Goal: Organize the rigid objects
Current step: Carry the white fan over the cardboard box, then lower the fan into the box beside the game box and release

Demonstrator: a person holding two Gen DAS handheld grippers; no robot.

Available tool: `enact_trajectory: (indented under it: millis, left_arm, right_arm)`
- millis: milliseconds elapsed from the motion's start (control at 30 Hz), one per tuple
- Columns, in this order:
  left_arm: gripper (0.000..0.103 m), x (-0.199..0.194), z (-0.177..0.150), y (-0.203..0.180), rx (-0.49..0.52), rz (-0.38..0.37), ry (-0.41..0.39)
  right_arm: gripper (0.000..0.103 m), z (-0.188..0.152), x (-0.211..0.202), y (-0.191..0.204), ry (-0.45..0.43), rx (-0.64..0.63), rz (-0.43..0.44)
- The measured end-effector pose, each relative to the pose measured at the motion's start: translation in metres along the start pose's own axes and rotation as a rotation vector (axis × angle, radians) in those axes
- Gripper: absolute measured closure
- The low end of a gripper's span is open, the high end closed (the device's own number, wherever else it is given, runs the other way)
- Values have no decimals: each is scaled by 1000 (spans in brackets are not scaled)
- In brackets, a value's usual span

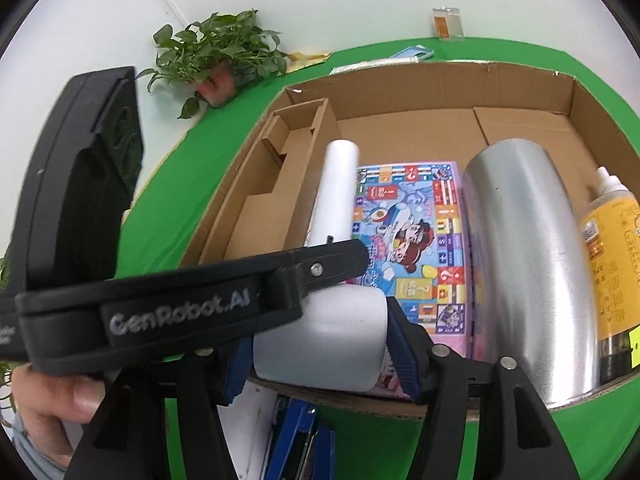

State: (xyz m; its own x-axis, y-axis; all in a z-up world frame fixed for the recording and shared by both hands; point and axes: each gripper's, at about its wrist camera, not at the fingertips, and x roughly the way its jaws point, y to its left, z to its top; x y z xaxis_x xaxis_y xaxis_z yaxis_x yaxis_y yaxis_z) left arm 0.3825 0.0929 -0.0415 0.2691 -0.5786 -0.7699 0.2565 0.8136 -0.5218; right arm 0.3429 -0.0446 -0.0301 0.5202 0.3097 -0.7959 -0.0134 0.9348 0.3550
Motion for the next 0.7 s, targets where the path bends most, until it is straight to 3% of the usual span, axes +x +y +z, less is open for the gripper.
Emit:
enact_trajectory:
  millis: [133, 167, 200, 233, 467, 667, 700]
  left_arm:
    - [74, -4, -4, 3, -14, -10, -5]
    - [74, -4, -5, 3, -15, -3, -5]
    - [74, -5, -6, 1, -14, 14, -6]
    - [74, -7, -7, 0, -14, 25, -9]
    - [73, -21, -15, -7, -23, 99, -29]
    - [71, -27, -19, -22, 26, 167, -69]
    - [71, -36, -23, -26, 47, 203, -105]
  right_arm:
    - [39, -11, -19, -9, -37, -20, 69]
    - [46, -13, -22, -10, -44, -34, 60]
    - [62, -15, -21, -11, -36, -45, 55]
    - [64, -16, -17, -14, -17, -44, 66]
    - [64, -19, -15, -16, 1, -79, 128]
    - [59, -13, -3, -15, 53, -79, 139]
    - [53, -15, -6, -15, 48, -80, 130]
